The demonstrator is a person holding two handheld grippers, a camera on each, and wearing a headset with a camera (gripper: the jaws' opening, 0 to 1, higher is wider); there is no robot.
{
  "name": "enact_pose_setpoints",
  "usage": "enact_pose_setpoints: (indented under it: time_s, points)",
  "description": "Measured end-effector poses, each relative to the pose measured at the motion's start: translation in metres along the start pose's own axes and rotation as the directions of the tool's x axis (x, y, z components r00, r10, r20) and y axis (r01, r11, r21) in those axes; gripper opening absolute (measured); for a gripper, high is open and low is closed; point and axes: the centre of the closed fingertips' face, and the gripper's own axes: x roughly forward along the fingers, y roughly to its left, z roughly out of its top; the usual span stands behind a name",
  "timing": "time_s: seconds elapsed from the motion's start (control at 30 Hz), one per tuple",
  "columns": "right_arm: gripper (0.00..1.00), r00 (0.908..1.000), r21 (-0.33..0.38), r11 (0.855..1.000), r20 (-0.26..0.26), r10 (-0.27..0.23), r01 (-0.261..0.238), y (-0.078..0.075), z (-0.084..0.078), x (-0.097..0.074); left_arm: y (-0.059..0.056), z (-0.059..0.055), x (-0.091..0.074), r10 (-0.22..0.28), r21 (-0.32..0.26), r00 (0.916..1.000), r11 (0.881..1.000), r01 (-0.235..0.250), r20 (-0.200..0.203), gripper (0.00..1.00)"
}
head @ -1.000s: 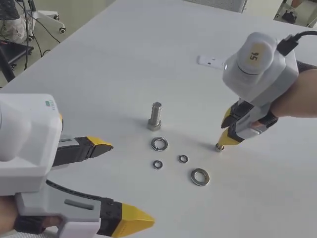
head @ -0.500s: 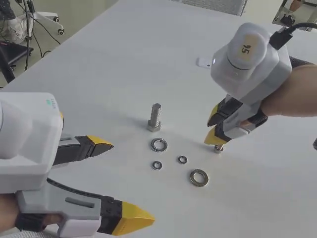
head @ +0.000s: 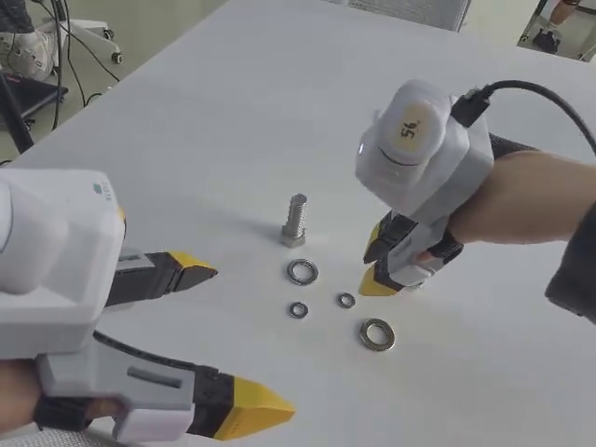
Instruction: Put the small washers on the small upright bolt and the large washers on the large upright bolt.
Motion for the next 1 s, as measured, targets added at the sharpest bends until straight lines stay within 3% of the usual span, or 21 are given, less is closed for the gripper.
enact_pose_setpoints:
  time_s: [0.27, 0.5, 1.0]
  points:
    - [0.24, 0.9997, -0.003, 1.000, -0.011, 0.024, -0.024, 0.005, 0.005, 0.016, 0.000, 0.001, 0.000, -0.001, 0.000, 1.0000, 1.000, 0.001, 0.001, 0.86]
    - [0.23, 0.9991, -0.002, 1.000, -0.038, 0.020, -0.020, 0.005, 0.000, 0.029, 0.000, 0.000, 0.000, -0.003, -0.001, 1.0000, 1.000, 0.003, 0.002, 0.86]
    - [0.20, 0.9985, 0.010, 1.000, -0.049, 0.023, -0.022, 0.005, -0.005, 0.039, 0.000, -0.001, 0.001, -0.003, -0.003, 1.0000, 1.000, 0.003, 0.004, 0.86]
